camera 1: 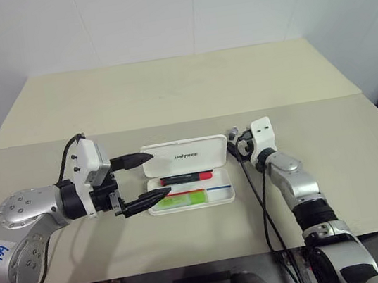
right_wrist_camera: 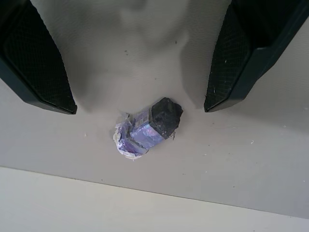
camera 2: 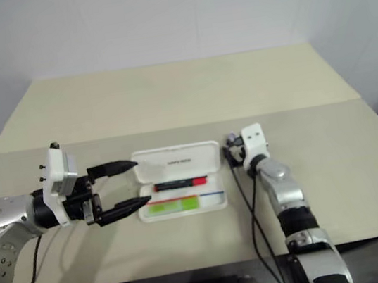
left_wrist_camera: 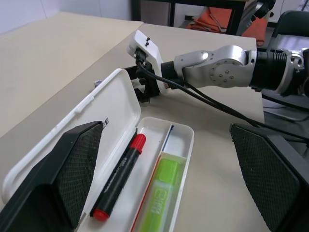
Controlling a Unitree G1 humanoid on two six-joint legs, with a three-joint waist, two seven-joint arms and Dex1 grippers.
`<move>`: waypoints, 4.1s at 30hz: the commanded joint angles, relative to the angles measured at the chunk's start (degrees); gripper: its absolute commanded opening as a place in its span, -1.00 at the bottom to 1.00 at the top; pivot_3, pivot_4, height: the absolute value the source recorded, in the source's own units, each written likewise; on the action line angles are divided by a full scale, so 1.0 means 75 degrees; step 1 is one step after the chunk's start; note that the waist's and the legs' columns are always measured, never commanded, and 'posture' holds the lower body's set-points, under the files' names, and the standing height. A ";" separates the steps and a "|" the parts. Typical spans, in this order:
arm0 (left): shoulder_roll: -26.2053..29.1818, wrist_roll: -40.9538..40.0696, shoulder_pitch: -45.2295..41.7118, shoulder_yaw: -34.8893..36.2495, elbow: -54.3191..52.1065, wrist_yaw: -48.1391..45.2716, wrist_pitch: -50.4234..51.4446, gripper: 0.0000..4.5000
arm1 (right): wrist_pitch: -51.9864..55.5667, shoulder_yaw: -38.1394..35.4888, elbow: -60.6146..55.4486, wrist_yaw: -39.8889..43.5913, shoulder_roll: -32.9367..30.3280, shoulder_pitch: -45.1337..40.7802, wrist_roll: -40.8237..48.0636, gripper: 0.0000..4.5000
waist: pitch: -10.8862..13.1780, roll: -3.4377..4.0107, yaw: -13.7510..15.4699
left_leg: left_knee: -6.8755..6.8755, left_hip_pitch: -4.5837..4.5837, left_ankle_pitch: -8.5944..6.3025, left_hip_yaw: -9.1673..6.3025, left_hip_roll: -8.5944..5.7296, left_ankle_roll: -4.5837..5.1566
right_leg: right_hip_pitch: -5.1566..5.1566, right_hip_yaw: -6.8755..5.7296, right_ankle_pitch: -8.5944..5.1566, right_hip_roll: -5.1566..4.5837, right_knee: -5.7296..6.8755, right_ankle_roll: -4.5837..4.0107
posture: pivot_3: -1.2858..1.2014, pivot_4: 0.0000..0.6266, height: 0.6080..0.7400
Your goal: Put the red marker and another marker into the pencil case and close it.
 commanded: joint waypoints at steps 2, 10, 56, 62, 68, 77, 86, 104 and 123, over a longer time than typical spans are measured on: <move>0.0127 -0.0186 -0.0047 0.0014 -0.0206 0.0099 -0.0171 0.98 | 0.0023 0.0206 0.0078 -0.0111 0.0355 -0.0135 -0.0005 1.00 | 0.0000 0.0000 -0.0024 | -0.0001 0.0001 0.0000 0.0000 0.0001 0.0000 | 0.0000 0.0001 0.0000 0.0000 -0.0001 0.0000 | 0.03 -0.52 1.00; 0.0156 -0.0186 -0.0065 -0.0063 -0.0177 0.0224 -0.0248 0.98 | -0.0363 0.0274 0.0956 -0.0214 0.0714 -0.0799 -0.0135 1.00 | 0.0000 -0.0001 -0.0185 | -0.0001 0.0011 0.0001 -0.0002 0.0001 -0.0001 | 0.0000 0.0006 0.0001 0.0000 -0.0003 -0.0002 | 0.03 -0.52 1.00; 0.0221 -0.0047 -0.0257 -0.0379 0.0197 0.0336 -0.0752 1.00 | -0.1528 -0.0130 0.3720 -0.1646 -0.0461 -0.1846 -0.0422 -0.83 | -0.0001 -0.0003 0.0184 | -0.0006 -0.0009 0.0004 -0.0006 -0.0011 0.0004 | 0.0010 -0.0012 0.0008 -0.0011 -0.0049 -0.0014 | 0.03 -0.52 1.00; 0.0254 -0.0060 -0.0293 -0.0437 0.0249 0.0328 -0.0830 1.00 | -0.1745 -0.0176 0.3796 -0.1586 -0.0669 -0.1903 -0.0351 -0.83 | -0.0001 -0.0003 0.0269 | -0.0005 -0.0009 0.0003 -0.0005 -0.0013 0.0004 | 0.0014 -0.0015 0.0007 -0.0013 -0.0052 -0.0015 | 0.03 -0.52 1.00; 0.0279 -0.0067 -0.0308 -0.0485 0.0303 0.0278 -0.0913 1.00 | -0.1851 -0.0368 0.2871 -0.0807 -0.0714 -0.1833 0.0074 -0.83 | 0.0002 0.0003 0.0215 | -0.0023 -0.0016 0.0003 -0.0005 -0.0009 0.0003 | 0.0005 -0.0016 0.0007 -0.0011 -0.0053 -0.0015 | 0.03 -0.52 1.00; 0.0256 -0.0099 -0.0220 -0.0501 0.0398 0.0122 -0.1071 1.00 | -0.1341 -0.0641 0.0545 0.0779 -0.1120 -0.1887 0.1043 -0.83 | 0.0008 0.0012 0.0043 | -0.0096 -0.0024 0.0012 -0.0001 0.0000 -0.0014 | -0.0029 -0.0008 0.0007 -0.0009 -0.0082 -0.0013 | 0.03 -0.52 1.00; 0.0332 0.0019 0.0123 -0.0410 0.0734 -0.0262 -0.1421 1.00 | 0.0648 -0.0019 -0.3118 0.3985 -0.2241 -0.1740 0.2800 -0.83 | 0.0013 0.0021 0.0076 | -0.0117 -0.0026 0.0002 0.0001 0.0008 0.0002 | -0.0033 -0.0012 0.0007 -0.0007 -0.0107 -0.0013 | 0.03 -0.52 1.00; 0.0169 0.0471 0.1385 0.0079 0.1490 -0.1090 -0.3438 1.00 | 0.0328 0.1929 -0.3916 0.7832 -0.4034 -0.0368 0.2130 -0.83 | 0.0014 0.0020 0.0267 | -0.0101 -0.0036 -0.0012 0.0008 0.0005 0.0022 | -0.0035 -0.0015 0.0006 -0.0011 -0.0124 -0.0014 | 0.03 -0.52 1.00; 0.0200 0.0583 0.2084 0.0234 0.1608 -0.1320 -0.4062 1.00 | 0.0986 0.2500 -0.4414 0.7760 -0.3797 0.0305 0.1636 -0.83 | 0.0014 0.0019 0.0268 | -0.0083 -0.0037 -0.0014 0.0006 0.0006 0.0025 | -0.0033 -0.0017 0.0006 -0.0014 -0.0111 -0.0015 | 0.03 -0.52 1.00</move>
